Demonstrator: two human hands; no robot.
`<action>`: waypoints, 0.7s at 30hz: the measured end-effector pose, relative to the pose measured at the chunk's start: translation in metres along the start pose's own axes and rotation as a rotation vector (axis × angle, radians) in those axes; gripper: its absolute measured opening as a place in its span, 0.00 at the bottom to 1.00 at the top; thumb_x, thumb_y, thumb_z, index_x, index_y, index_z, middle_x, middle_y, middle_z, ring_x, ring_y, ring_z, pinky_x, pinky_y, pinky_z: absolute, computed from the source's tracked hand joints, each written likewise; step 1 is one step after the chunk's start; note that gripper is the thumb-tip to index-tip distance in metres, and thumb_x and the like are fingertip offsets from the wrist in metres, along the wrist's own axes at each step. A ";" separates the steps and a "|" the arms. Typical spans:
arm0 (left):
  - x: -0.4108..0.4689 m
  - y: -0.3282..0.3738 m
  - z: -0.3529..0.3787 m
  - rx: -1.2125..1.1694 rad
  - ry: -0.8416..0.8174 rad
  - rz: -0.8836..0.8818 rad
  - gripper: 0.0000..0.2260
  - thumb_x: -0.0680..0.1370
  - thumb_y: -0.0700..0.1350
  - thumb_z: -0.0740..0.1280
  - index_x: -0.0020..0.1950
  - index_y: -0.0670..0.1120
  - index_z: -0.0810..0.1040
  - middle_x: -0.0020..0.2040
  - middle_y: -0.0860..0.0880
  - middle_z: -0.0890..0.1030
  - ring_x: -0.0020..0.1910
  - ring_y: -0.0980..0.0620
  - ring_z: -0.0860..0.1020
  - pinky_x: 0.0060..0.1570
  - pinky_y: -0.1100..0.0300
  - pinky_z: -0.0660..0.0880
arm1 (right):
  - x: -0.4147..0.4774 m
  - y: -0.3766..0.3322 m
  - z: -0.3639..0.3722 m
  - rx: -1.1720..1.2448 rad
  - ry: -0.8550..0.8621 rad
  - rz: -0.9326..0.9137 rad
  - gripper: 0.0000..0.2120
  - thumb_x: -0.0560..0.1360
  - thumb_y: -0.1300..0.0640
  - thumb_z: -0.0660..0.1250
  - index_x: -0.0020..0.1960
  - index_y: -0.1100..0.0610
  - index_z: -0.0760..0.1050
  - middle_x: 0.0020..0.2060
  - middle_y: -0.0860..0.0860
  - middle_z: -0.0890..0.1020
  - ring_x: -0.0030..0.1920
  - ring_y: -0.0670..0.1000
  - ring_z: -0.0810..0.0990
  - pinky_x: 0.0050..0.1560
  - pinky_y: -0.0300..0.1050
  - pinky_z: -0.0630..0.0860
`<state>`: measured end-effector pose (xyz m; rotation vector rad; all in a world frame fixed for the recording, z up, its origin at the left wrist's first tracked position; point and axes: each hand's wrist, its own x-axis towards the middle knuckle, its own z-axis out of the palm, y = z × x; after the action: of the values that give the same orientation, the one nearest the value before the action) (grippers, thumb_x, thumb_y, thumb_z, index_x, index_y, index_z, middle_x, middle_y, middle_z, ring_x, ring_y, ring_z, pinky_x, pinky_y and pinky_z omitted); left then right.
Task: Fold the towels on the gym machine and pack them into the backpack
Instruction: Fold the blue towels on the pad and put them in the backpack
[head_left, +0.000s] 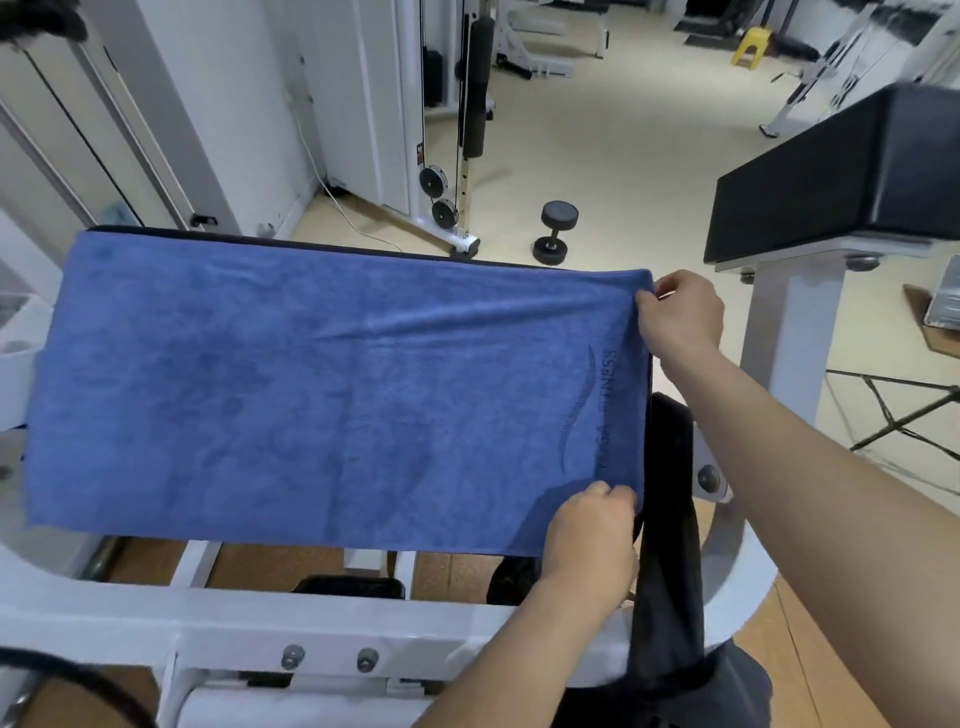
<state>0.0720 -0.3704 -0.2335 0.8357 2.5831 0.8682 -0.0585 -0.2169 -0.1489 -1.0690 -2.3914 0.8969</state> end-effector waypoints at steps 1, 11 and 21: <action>0.000 0.000 -0.001 0.001 0.008 -0.004 0.11 0.78 0.37 0.62 0.58 0.43 0.77 0.54 0.42 0.77 0.53 0.39 0.76 0.48 0.48 0.72 | 0.001 0.001 -0.001 -0.018 -0.003 -0.007 0.07 0.75 0.55 0.64 0.48 0.57 0.77 0.42 0.52 0.78 0.45 0.57 0.77 0.47 0.48 0.75; -0.021 -0.043 -0.050 -0.595 -0.217 -0.117 0.02 0.78 0.44 0.66 0.50 0.49 0.76 0.44 0.51 0.80 0.46 0.49 0.79 0.51 0.54 0.76 | -0.022 -0.064 -0.002 0.171 -0.086 -0.041 0.04 0.70 0.60 0.65 0.39 0.52 0.73 0.34 0.50 0.76 0.33 0.52 0.74 0.31 0.42 0.71; -0.088 -0.171 -0.167 -0.883 0.079 -0.255 0.10 0.71 0.40 0.62 0.45 0.53 0.78 0.39 0.57 0.81 0.41 0.56 0.78 0.43 0.58 0.76 | -0.125 -0.211 0.084 0.362 -0.506 -0.286 0.12 0.74 0.67 0.56 0.48 0.59 0.77 0.36 0.54 0.81 0.28 0.45 0.78 0.26 0.30 0.68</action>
<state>-0.0056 -0.6114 -0.2032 0.2066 1.9429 1.7506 -0.1359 -0.4532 -0.0753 -0.3786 -2.5254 1.5547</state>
